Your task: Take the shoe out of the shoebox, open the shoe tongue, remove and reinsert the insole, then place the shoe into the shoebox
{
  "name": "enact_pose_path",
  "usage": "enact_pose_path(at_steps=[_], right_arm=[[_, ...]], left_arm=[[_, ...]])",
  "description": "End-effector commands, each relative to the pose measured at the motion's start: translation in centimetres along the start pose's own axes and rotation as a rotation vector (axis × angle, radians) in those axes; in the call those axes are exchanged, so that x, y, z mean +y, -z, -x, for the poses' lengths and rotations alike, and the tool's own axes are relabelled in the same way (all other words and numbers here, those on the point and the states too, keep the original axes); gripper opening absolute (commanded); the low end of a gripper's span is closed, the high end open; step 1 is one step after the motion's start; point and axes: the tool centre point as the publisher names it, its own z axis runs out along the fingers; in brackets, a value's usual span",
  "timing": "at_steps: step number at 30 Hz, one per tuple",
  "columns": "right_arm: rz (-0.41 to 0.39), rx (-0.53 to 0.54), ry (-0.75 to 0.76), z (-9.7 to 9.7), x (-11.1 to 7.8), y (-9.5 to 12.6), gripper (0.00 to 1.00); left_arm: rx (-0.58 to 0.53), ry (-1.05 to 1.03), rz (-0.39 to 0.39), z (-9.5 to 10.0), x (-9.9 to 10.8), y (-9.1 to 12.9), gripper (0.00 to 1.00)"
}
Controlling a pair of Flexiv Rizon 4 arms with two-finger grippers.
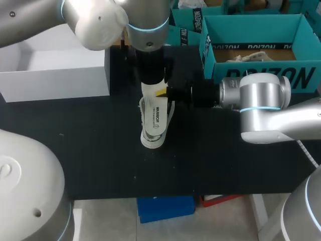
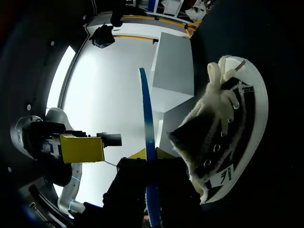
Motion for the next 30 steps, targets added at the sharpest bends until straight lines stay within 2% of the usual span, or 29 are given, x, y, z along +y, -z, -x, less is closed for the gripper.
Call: enact_pose_path(at_steps=[1,18,27,30], right_arm=[[0.0,-0.002,0.0,0.1,0.0,-0.1,0.0],[0.0,-0.002,0.0,0.1,0.0,-0.1,0.0],[0.0,-0.002,0.0,0.1,0.0,-0.1,0.0],[0.0,-0.002,0.0,0.1,0.0,-0.1,0.0]], left_arm=[[-0.012,-0.008,0.036,-0.6,-1.8,0.3,1.0],[-0.026,-0.055,0.029,-0.7,-7.4,0.5,1.0],[-0.031,-0.095,0.019,-0.3,-9.4,0.1,1.0],[-0.091,-0.097,0.008,-0.3,-9.5,-0.1,1.0]])
